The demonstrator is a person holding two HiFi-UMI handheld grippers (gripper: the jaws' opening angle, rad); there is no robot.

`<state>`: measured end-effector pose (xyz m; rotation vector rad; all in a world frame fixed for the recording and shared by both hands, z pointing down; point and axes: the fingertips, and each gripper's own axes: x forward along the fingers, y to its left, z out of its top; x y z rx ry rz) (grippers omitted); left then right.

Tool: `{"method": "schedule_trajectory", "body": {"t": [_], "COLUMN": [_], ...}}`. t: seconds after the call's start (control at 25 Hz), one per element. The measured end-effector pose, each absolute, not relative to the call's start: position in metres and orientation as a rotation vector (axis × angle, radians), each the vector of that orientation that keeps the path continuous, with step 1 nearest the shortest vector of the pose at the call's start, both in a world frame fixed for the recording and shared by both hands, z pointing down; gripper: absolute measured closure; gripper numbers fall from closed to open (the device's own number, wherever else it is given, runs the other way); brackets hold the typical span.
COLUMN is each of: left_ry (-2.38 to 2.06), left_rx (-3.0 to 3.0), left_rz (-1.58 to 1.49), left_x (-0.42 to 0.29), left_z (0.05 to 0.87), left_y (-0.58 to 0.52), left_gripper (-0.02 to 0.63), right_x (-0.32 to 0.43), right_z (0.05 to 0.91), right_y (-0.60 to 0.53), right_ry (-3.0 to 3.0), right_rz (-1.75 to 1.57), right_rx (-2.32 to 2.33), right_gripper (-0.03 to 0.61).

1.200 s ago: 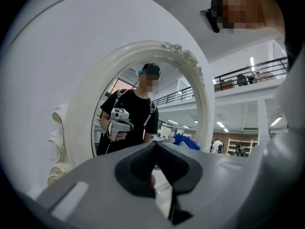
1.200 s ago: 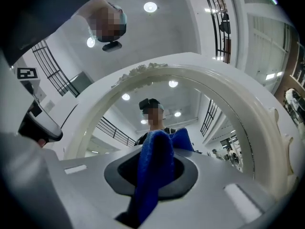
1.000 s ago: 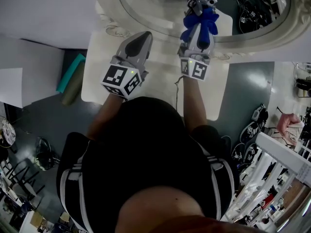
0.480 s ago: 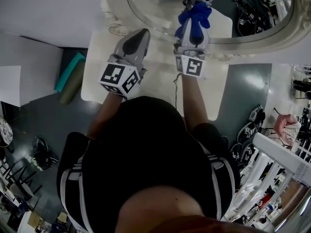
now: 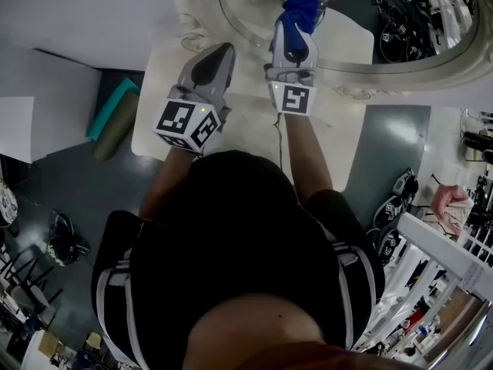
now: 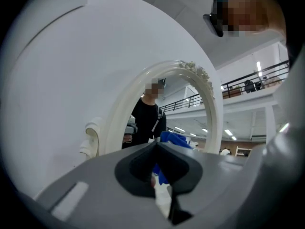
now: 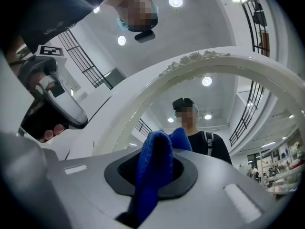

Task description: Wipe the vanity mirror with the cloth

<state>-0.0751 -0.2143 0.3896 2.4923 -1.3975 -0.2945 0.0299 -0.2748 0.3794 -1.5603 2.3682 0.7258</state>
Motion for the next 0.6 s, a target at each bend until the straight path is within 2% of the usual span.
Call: {"method": "schedule_trajectory", "body": {"t": [0.6], "left_ry": [-1.448], "left_rx": [2.435], "left_rz": [-0.313], "left_x": [-0.101], "left_z": [0.400], "left_y": [-0.214], "left_gripper": [0.604], "right_x": [-0.060], "right_z": [0.423], "right_y": [-0.287], "right_ry": [2.638], "right_rz": [0.760], "right_rx": [-1.435], "right_gripper": [0.540]}}
